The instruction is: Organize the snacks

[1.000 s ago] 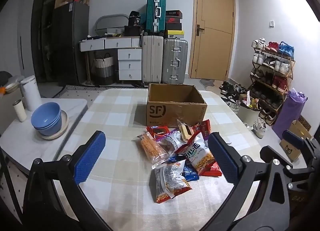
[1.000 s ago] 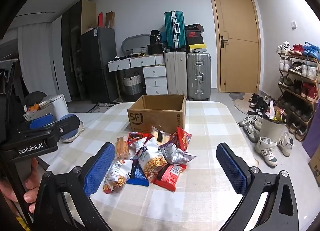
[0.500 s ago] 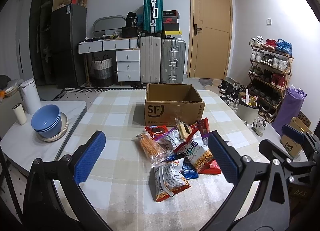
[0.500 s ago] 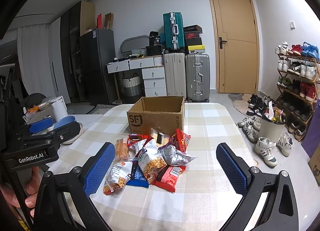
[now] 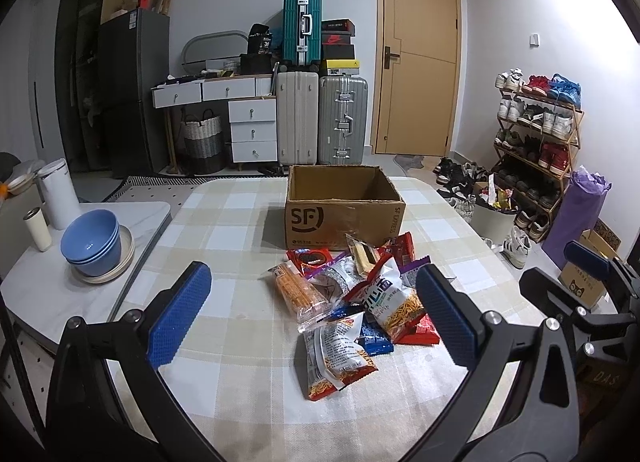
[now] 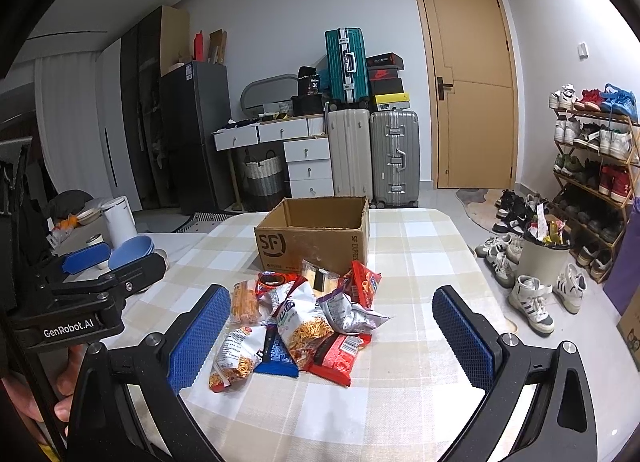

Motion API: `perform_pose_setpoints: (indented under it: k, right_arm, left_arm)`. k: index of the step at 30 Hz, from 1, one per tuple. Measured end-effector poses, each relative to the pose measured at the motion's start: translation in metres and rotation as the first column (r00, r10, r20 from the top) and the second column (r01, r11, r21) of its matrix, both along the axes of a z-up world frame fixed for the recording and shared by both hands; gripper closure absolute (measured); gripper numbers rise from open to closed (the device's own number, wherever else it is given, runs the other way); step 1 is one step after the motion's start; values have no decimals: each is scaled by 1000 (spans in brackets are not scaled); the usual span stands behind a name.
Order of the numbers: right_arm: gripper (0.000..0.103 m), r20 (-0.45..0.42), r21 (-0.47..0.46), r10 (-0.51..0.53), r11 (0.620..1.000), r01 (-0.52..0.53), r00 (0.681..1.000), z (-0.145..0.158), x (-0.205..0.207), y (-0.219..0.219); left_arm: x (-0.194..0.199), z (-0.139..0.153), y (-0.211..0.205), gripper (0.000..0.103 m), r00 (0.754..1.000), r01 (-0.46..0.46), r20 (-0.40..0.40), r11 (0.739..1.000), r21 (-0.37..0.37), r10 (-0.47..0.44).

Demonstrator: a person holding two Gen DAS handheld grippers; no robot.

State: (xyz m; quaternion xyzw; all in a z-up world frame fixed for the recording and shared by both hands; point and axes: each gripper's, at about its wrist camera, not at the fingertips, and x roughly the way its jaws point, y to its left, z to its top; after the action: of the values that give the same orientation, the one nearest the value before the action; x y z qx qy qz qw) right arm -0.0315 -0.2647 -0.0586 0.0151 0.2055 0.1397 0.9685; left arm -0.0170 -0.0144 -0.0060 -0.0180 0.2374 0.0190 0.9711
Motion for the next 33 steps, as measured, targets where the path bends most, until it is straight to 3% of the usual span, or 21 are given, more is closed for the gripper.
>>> perform_pose_setpoints:
  k: [33]
  right_arm:
    - [0, -11, 6, 4, 1000, -4, 1000, -6, 0, 7]
  left_arm:
    - [4, -14, 0, 1, 999, 7, -32, 1000, -6, -8]
